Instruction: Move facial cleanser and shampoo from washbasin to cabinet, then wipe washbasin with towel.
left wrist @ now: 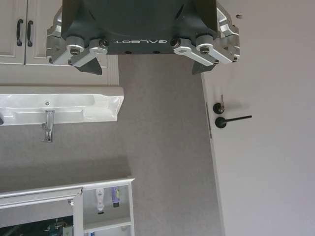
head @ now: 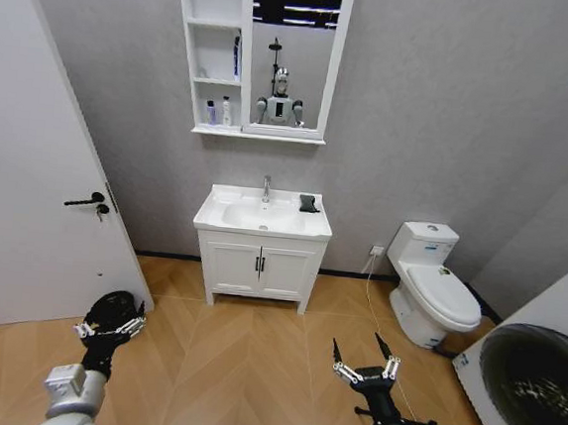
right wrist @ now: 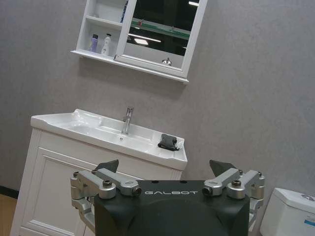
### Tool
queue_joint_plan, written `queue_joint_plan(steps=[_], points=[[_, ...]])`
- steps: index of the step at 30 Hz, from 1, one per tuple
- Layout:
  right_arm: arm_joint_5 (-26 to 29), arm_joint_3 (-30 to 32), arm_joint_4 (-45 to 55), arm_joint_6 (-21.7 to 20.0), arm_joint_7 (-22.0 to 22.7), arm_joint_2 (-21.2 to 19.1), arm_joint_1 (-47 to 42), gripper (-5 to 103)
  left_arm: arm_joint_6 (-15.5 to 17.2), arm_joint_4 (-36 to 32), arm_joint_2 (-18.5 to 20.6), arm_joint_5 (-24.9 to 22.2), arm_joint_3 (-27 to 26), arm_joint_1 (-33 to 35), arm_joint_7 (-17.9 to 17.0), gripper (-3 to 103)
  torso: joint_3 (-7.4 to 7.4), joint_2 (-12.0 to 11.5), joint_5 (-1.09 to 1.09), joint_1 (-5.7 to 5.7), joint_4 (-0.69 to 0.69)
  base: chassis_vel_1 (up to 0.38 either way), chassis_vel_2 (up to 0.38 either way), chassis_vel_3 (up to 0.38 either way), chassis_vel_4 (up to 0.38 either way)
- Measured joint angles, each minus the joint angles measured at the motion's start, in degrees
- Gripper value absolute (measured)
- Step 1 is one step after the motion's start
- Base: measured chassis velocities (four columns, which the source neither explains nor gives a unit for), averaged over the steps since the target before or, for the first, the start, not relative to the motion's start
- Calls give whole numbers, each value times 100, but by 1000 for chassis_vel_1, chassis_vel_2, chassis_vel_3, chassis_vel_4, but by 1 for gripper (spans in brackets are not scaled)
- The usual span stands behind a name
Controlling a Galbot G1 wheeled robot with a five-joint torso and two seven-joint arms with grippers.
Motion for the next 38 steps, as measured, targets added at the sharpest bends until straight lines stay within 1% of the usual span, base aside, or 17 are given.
queue_joint_plan(steps=[38], points=[[2, 0, 3, -3, 1, 0, 0, 100, 0, 0, 0, 0, 0, 0, 0, 100, 0, 0, 0, 0, 0, 0, 0, 0, 0]])
